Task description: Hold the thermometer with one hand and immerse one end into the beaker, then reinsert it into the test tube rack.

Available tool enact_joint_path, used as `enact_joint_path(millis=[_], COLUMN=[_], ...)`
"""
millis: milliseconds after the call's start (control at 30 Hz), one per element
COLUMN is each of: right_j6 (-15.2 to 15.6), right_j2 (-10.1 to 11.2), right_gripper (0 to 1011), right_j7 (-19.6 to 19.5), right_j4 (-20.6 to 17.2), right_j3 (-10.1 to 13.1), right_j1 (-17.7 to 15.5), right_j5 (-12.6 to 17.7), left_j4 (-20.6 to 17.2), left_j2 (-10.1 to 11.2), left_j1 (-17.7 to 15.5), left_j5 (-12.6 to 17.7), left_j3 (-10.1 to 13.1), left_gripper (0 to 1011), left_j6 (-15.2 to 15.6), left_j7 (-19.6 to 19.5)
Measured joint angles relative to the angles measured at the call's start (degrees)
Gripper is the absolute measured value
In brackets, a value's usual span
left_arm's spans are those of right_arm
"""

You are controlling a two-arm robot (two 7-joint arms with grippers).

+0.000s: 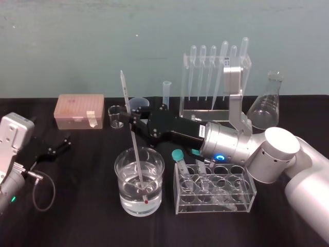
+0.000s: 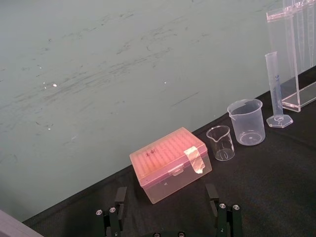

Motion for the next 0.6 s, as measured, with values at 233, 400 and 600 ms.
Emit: enact_joint_path(millis=[233,400,600], right_j6=[0.0,0.0,0.1], right_j2=[0.1,0.2,0.2], right_gripper=[56,56,56], right_j7=[0.0,0.1,0.1], right_j4=[-0.2,-0.2,-0.6], right_j3=[0.0,-0.1,-0.1], right_j1=[0.0,0.0,-0.1], right_j5=[0.1,0.2,0.2], left_j4=[0.0,0.0,0.0], left_j2=[0.0,0.0,0.0], left_j1=[0.0,0.0,0.0], left_j5=[0.0,0.0,0.0], left_j3=[0.0,0.0,0.0], left_gripper=[1008,1008,1008], left_j6=[0.0,0.0,0.0], left_j7=[0.0,0.0,0.0])
